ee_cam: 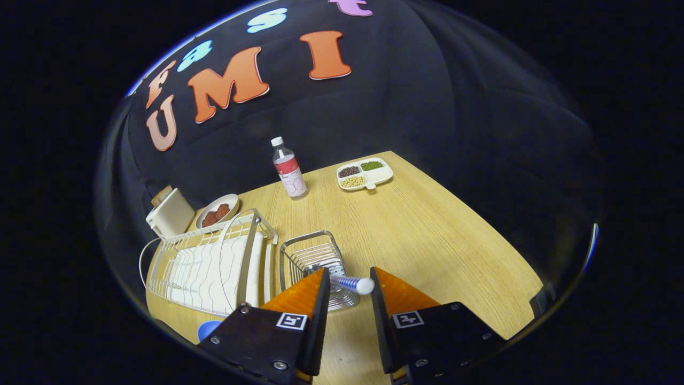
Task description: Take the plate from the dish rack, then take the spoon from the basket and place it into the plate.
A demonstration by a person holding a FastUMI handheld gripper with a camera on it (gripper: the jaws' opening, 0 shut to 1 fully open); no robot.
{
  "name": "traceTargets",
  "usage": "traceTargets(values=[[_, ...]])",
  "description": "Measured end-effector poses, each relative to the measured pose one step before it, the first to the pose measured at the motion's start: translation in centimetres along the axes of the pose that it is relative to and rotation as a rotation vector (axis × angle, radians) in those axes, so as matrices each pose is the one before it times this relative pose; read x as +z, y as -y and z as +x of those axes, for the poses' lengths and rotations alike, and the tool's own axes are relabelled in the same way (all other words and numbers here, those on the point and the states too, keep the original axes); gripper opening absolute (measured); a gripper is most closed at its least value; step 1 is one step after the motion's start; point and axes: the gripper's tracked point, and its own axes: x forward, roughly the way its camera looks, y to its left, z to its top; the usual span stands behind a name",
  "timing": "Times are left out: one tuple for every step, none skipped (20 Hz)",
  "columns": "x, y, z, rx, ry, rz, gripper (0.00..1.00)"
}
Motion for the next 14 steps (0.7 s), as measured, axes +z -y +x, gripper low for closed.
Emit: traceTargets(values=[[0.429,-0.137,0.011,0.00691,0.01295,0.01309,0.43],[0.309,0.033,0.082,0.00621,0.00889,0.00613,0.42],[0.107,-0.231,0.202,0.00833,-0.00118,0.00241,0.35],[-0.155,-0.318,0.065,0.00796,-0.00395,-0.00096,0.32],[-0.303,-0.151,0.196,0.00203,-0.00680,-0.00786,0.28],[-0.296,-0.064,0.119,-0.00161,-0.00541,-0.00964,0.26],[0.070,0.046,0.203,-0.00566,0.00721,-0.00193,0.24],[0.170,-0.008,0.152,-0.00462,0.00632,0.00838,0.24],[-0.043,-0.071,-0.015,-0.00019,0.00399,0.01586,0.25],[-0.140,0.001,-0.049,0.00076,0.00396,0.01847,0.25],[-0.019,0.014,0.075,0.00004,0.00117,0.01221,0.25],[0.008,0.048,-0.033,-0.00068,0.00472,0.00819,0.25],[0.140,0.069,0.030,-0.00676,0.00449,0.00090,0.25],[0.638,-0.307,-0.124,0.00560,0.01719,0.01097,0.23]])
